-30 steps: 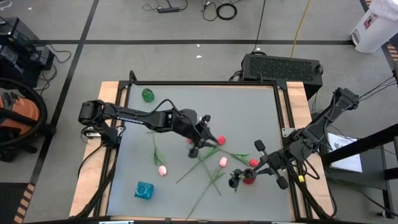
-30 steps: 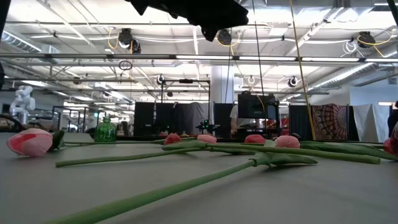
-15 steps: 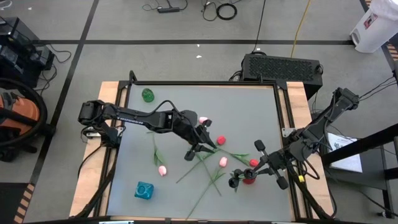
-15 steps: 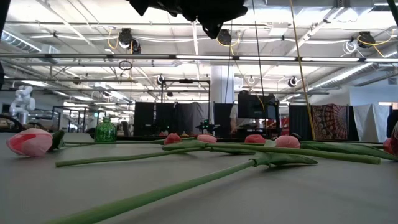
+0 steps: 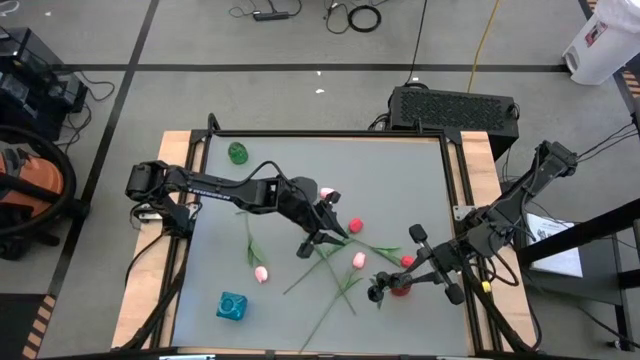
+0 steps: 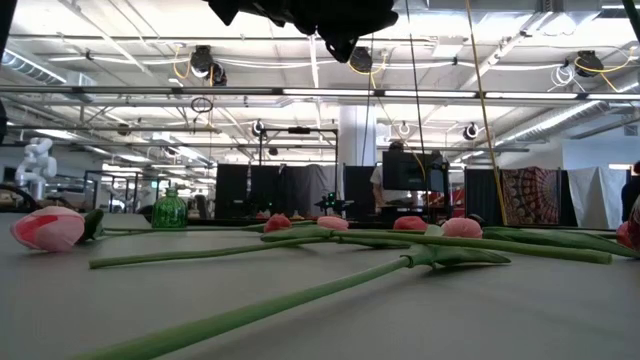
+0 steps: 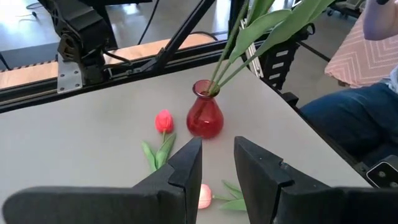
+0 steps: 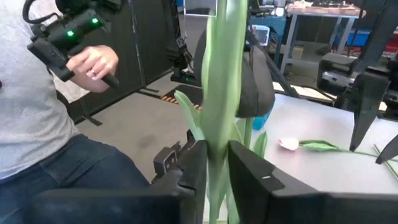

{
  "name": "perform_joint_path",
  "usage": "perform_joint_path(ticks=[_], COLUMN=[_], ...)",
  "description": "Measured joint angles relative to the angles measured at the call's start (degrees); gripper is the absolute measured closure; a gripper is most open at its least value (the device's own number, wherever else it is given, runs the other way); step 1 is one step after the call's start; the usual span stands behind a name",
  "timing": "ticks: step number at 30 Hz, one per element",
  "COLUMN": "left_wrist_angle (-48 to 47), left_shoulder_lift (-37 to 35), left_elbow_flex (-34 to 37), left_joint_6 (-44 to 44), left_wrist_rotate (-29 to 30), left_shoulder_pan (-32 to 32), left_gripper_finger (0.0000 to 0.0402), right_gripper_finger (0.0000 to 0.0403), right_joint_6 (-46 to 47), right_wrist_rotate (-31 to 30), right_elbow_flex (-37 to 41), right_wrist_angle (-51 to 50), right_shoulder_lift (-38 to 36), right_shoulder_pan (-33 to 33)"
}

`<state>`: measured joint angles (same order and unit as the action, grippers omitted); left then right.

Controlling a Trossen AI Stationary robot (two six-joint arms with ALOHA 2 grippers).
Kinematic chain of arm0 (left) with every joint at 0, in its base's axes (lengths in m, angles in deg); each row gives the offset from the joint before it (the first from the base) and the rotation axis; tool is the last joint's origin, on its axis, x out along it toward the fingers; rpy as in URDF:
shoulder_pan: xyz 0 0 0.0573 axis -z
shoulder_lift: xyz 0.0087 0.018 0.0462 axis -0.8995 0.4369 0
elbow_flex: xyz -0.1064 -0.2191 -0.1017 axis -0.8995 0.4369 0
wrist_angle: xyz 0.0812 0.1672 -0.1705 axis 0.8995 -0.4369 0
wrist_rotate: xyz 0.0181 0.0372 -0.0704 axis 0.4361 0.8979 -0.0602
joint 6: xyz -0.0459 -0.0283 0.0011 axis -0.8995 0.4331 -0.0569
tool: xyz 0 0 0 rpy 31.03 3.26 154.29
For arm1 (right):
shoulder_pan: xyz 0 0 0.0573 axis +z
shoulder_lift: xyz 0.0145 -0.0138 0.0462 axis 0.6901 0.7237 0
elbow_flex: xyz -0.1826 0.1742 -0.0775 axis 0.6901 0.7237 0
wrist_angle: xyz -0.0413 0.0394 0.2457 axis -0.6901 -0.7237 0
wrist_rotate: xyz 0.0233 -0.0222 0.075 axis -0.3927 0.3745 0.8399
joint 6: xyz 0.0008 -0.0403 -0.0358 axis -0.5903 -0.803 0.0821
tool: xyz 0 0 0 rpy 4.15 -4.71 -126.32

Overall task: Sort flowers into vase by color
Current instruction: Put the black flower into the red vase, then put the top pink flower into the green vase

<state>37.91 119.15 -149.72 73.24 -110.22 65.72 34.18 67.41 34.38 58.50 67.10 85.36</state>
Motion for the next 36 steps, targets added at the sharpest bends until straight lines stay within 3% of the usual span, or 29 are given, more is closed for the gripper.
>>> perform_joint_path(ticks=[11,22,28,36], left_wrist_angle=[0.0,0.0,-2.3,-11.5], left_shoulder_lift=[0.0,0.0,0.0,0.0], left_elbow_flex=[0.0,0.0,0.0,0.0], left_joint_6=[-0.2,-0.1,0.0,-1.5], left_wrist_rotate=[0.0,0.8,10.1,23.8], left_shoulder_pan=[0.0,0.0,0.0,-0.1], left_gripper_finger=[0.0301,0.0301,0.0301,0.0301], right_gripper_finger=[0.0308,0.0305,0.0305,0.0305], right_joint_6=[-0.4,-2.9,-6.4,-10.5], right_wrist_rotate=[0.0,0.0,-1.2,-15.7], right_elbow_flex=[0.0,0.0,0.0,0.0], right_wrist_angle=[0.3,0.3,1.7,3.7], right_shoulder_lift=[-1.5,-5.0,-5.8,-5.8], right_shoulder_pan=[0.0,0.0,0.0,-0.1])
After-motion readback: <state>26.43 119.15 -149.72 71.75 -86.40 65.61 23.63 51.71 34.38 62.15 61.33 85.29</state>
